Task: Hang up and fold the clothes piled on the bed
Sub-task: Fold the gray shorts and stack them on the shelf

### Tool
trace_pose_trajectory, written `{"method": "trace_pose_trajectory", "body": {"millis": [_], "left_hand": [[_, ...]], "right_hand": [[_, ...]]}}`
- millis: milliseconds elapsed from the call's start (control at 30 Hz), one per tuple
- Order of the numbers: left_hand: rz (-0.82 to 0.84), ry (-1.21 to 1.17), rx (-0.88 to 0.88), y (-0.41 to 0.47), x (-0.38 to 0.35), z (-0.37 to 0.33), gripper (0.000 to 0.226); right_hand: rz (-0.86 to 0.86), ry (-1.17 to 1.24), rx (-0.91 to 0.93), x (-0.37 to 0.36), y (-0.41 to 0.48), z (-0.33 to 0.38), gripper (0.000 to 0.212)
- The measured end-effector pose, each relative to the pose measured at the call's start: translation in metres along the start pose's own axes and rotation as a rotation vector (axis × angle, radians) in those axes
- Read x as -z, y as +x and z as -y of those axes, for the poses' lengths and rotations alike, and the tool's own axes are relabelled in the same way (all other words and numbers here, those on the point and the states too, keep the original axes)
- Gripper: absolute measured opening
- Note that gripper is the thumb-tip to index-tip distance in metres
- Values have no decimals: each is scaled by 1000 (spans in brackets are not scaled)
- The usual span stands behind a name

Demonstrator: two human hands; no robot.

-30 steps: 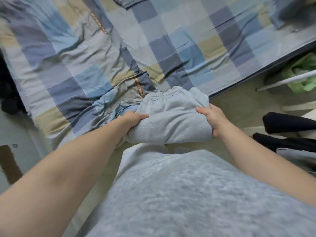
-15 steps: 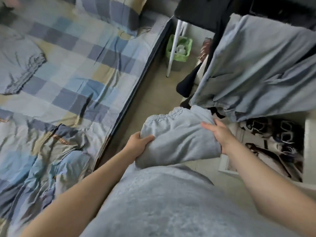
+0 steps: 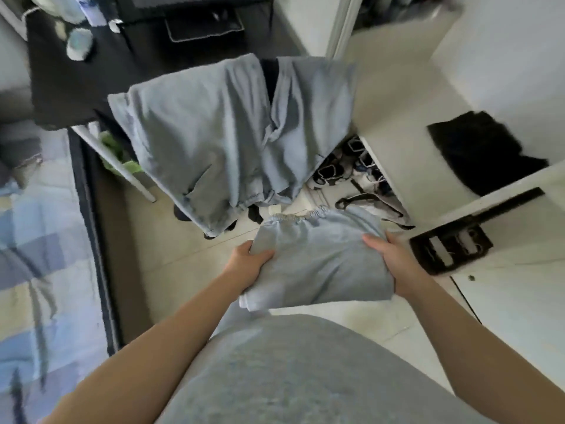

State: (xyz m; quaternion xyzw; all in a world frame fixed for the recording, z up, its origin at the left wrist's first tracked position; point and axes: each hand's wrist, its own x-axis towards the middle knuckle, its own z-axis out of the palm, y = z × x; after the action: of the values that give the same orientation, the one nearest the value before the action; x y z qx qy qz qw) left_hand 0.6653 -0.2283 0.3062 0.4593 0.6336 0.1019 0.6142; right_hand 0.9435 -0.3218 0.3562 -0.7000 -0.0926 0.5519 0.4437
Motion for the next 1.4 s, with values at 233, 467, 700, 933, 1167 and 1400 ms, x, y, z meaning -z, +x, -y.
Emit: {"method": "trace_pose_trajectory", "body": {"millis": [233, 467, 700, 933, 1167, 1400], "left_hand": [[260, 202, -128, 90, -27, -103, 12], [451, 310, -263, 144, -67, -185, 11], [508, 307, -414, 171, -122, -251, 15], [361, 552, -626, 209, -185, -337, 19], [254, 672, -691, 262, -242, -423, 23], [346, 754, -634, 306, -288, -476, 37]], "right_hand": [[-282, 244, 46, 14, 16, 29, 24], [-521, 508, 183, 5, 32, 61, 31], [-705, 378, 267, 24, 70, 108, 40], [-750, 381, 356, 60, 163, 178, 38], [-723, 425, 323, 118, 263, 244, 30], [-666, 464, 125, 183, 308, 258, 43]]}}
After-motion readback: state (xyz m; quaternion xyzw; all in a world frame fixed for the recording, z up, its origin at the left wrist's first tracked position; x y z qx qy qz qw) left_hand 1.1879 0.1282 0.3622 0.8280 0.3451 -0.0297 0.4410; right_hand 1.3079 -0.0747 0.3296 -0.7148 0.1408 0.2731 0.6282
